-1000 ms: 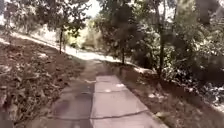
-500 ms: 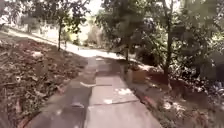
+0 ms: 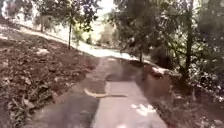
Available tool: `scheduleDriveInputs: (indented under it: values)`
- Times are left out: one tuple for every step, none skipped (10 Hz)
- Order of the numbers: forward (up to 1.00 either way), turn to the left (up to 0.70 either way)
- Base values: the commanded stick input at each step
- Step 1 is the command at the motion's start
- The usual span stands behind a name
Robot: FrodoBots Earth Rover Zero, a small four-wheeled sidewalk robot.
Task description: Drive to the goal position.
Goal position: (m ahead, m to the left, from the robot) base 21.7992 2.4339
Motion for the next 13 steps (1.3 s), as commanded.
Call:
scheduleDriveInputs:
  values:
    - [1.0, 0.0]
    - [1.0, -0.06]
    - [1.0, -0.3]
    - [1.0, -0.29]
    - [1.0, 0.0]
    - [1.0, 0.0]
    - [1.0, 0.0]
    - [1.0, 0.24]
    - [1.0, 0.3]
    - [1.0, 0.0]
    - [1.0, 0.0]
    - [1.0, 0.0]
    - [1.0, 0.0]
